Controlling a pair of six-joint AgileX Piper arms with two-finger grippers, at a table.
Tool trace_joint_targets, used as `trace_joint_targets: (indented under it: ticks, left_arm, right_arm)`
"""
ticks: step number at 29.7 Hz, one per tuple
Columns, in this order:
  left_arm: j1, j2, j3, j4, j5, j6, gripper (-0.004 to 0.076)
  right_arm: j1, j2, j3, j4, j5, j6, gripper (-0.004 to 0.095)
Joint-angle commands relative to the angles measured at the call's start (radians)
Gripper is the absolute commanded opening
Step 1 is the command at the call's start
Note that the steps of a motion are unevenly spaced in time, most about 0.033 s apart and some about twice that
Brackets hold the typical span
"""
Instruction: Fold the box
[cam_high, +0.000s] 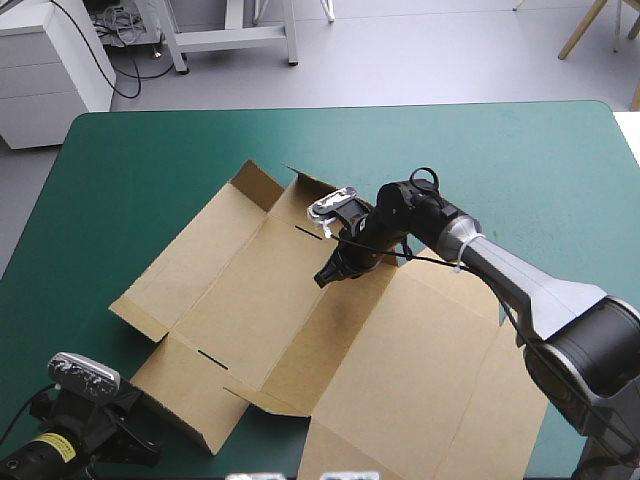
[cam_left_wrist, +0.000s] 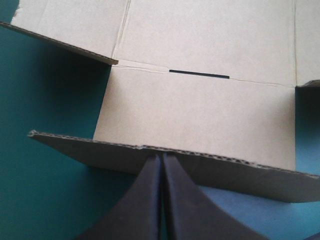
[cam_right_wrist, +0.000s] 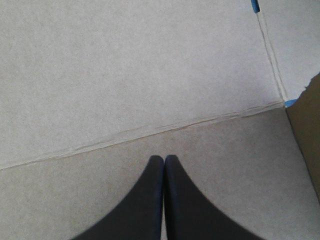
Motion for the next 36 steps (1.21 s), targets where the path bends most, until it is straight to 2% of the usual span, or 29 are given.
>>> trace_joint_targets:
  ticks: [1, 13, 16, 22, 27, 33, 36]
  left_arm:
    - [0.000, 0.014, -0.021, -0.004, -0.054, 0.002, -0.0010]
    - [0.000, 0.014, -0.021, -0.004, -0.051, -0.001, -0.0010]
    - [0.000, 0.014, -0.021, -0.004, -0.051, -0.001, -0.0010]
    - [0.000, 0.014, -0.021, -0.004, -0.051, -0.001, -0.0010]
    - [0.000, 0.014, -0.021, -0.006, -0.051, 0.001, -0.0010]
    - [0.000, 0.014, -0.021, -0.006, -0.051, 0.002, -0.0010]
    - [0.000, 0.014, -0.021, -0.006, -0.051, 0.002, -0.0010]
  right_arm:
    - [0.001, -0.051, -0.033, 0.022, -0.018, 0.007, -0.0019]
    - [-0.003, -0.079, -0.035, -0.011, 0.037, 0.037, -0.0019]
    - [-0.003, -0.114, -0.052, -0.064, 0.051, 0.075, -0.0019]
    - [-0.015, -0.200, -0.120, -0.198, 0.184, 0.135, -0.0019]
    - [-0.095, -0.270, -0.153, -0.204, 0.271, 0.137, -0.0019]
    - [-0.202, -0.342, -0.153, -0.206, 0.272, 0.137, -0.0019]
    - [-0.221, -0.358, -0.153, -0.206, 0.272, 0.137, -0.0019]
